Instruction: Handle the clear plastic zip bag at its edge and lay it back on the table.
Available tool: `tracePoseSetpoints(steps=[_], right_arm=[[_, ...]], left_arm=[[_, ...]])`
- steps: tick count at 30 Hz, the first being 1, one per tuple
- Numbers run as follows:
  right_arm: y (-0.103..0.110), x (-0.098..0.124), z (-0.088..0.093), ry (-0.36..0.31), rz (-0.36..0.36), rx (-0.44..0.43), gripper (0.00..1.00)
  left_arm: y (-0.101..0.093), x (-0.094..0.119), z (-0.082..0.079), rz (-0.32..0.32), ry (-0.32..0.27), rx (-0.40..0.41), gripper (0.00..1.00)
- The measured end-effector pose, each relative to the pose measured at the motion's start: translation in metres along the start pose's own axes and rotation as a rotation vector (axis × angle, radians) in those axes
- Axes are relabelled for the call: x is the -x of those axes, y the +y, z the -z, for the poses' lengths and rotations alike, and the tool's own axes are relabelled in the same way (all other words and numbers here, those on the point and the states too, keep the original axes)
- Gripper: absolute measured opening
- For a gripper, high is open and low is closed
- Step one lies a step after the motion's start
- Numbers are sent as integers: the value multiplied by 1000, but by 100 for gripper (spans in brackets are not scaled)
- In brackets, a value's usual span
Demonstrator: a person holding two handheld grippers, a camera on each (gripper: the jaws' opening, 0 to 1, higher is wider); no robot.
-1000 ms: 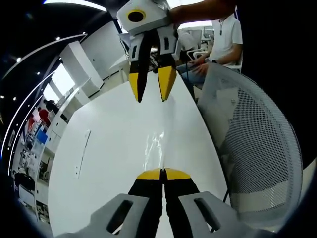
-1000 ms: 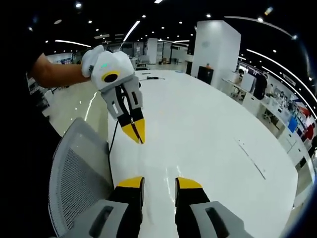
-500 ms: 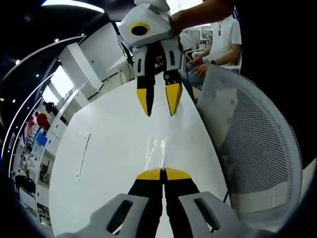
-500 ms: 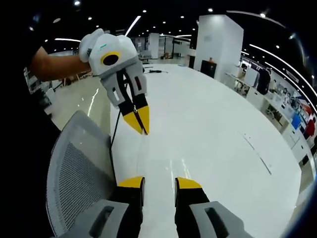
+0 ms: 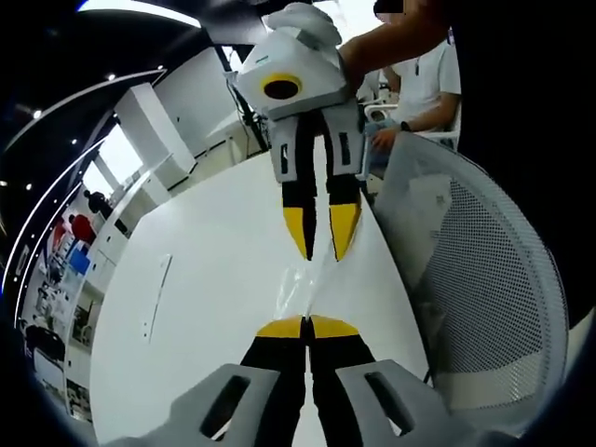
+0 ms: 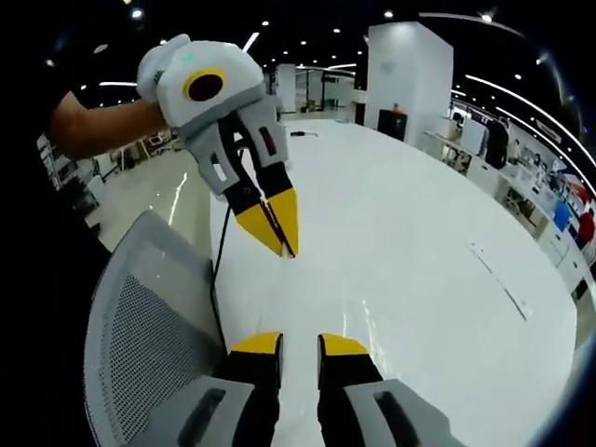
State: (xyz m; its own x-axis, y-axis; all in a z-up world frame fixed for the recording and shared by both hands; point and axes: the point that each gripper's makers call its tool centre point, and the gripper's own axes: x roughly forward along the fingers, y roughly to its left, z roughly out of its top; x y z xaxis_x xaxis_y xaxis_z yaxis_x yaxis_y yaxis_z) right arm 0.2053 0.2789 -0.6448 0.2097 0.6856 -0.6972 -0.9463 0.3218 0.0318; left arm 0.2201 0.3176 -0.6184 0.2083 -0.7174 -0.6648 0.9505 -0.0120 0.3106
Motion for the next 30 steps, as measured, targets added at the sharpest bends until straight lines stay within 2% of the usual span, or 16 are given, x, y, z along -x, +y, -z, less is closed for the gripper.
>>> tracePoseSetpoints(steps=[2, 9, 11, 15, 30], right_arm=[[2, -3, 0, -2, -4, -11, 0], [2, -7, 0, -5, -8, -54, 0], [3, -8, 0, 0, -8, -55, 0], [4, -8, -1, 0, -6, -48, 0], [3, -4, -3, -1, 1, -62, 0]], left_arm=[[1, 0, -1, -2, -1, 0, 0], [2, 1, 2, -11, 8, -9, 0], [3, 3, 0, -25, -4, -27, 2], [5, 9, -7, -27, -40, 2, 5], [-4, 12, -33, 10, -43, -45, 9]])
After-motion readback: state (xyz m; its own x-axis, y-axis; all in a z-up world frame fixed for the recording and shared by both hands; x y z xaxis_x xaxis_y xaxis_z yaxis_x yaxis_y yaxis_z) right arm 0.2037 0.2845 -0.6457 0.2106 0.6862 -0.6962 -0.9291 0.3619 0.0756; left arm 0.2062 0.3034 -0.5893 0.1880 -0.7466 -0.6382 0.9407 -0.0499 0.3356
